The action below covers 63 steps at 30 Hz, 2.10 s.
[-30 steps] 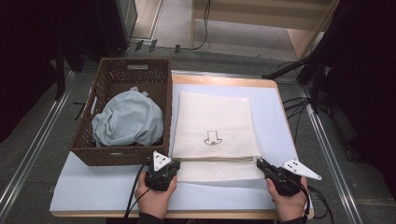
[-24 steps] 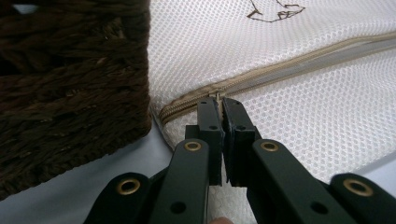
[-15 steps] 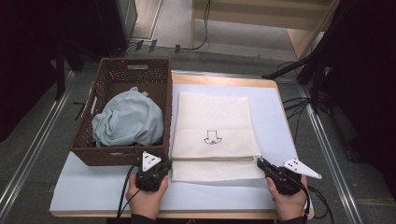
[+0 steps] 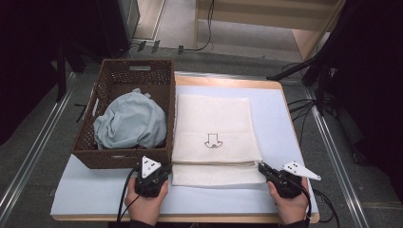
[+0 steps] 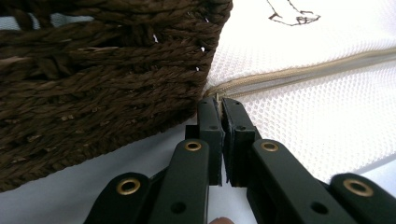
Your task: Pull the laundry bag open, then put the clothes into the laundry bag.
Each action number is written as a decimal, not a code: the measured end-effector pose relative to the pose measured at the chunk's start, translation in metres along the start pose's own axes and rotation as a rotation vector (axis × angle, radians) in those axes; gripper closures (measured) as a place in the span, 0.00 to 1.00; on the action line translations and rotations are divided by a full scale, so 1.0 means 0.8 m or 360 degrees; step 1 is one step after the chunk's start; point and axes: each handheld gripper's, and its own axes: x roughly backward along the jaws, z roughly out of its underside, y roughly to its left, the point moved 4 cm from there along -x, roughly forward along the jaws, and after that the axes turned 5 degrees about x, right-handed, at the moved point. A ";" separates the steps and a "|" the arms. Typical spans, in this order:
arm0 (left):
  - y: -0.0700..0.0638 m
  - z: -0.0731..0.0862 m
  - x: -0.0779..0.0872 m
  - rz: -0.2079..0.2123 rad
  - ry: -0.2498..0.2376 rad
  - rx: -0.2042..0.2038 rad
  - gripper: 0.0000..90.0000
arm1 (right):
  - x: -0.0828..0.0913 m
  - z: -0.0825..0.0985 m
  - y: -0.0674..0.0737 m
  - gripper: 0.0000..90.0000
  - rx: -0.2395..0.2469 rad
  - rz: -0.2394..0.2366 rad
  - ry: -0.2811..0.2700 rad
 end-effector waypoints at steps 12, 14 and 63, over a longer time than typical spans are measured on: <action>-0.003 0.001 -0.007 0.0040 0.0003 -0.0020 0.97 | -0.006 0.007 -0.007 0.93 -0.0049 0.0051 0.0080; -0.003 0.001 -0.006 0.0055 -0.0003 -0.0031 0.97 | -0.007 0.008 -0.008 0.92 -0.0049 0.0056 0.0091; -0.065 0.012 -0.037 0.0316 0.0217 -0.0241 1.00 | -0.050 -0.044 0.064 0.61 0.0217 -0.0343 0.0157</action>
